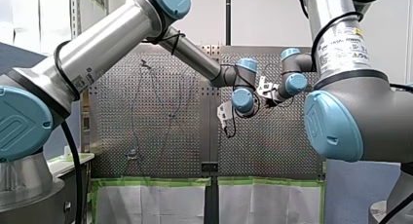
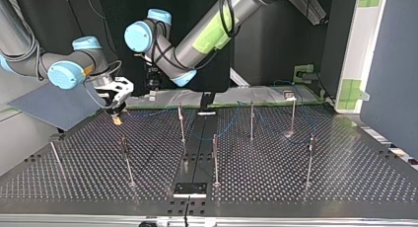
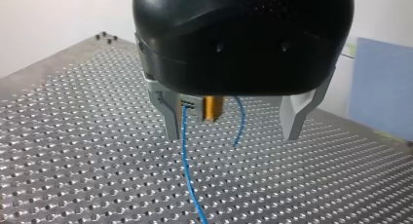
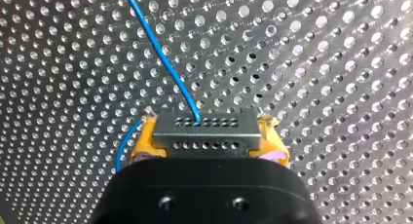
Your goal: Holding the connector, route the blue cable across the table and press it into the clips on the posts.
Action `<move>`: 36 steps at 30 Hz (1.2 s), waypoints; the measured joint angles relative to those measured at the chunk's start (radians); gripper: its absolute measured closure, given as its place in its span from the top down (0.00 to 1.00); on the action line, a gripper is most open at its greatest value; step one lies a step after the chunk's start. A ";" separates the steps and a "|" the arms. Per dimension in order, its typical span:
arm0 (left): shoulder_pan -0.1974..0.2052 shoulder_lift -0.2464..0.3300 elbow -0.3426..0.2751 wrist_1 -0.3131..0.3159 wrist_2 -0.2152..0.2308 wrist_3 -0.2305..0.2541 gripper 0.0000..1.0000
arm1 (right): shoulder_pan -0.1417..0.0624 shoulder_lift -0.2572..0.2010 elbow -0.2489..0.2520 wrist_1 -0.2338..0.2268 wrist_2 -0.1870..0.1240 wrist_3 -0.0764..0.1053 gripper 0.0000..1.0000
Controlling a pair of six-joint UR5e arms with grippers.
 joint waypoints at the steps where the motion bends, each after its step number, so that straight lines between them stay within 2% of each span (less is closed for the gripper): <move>1: 0.002 -0.005 0.008 0.002 0.001 -0.002 1.00 | 0.000 0.000 0.000 0.000 -0.002 0.000 0.00; 7: 0.022 -0.052 0.063 -0.020 0.002 -0.015 1.00 | 0.001 0.000 0.000 0.000 -0.006 0.000 0.00; 11: 0.043 -0.085 0.098 -0.010 0.005 -0.024 1.00 | 0.001 0.000 0.000 -0.001 -0.007 0.000 0.00; 18: 0.073 -0.100 0.154 0.033 0.014 -0.038 1.00 | 0.000 0.000 0.000 -0.002 -0.010 0.001 0.00; 23: 0.083 -0.108 0.198 0.040 0.021 -0.040 1.00 | 0.000 0.001 0.000 -0.003 -0.011 0.002 0.00; 31: 0.089 -0.167 0.227 0.011 0.047 -0.052 1.00 | 0.000 0.001 0.000 -0.003 -0.011 0.003 0.00; 36: 0.091 -0.181 0.229 -0.006 0.031 -0.058 1.00 | 0.000 0.001 0.000 -0.003 -0.011 0.003 0.00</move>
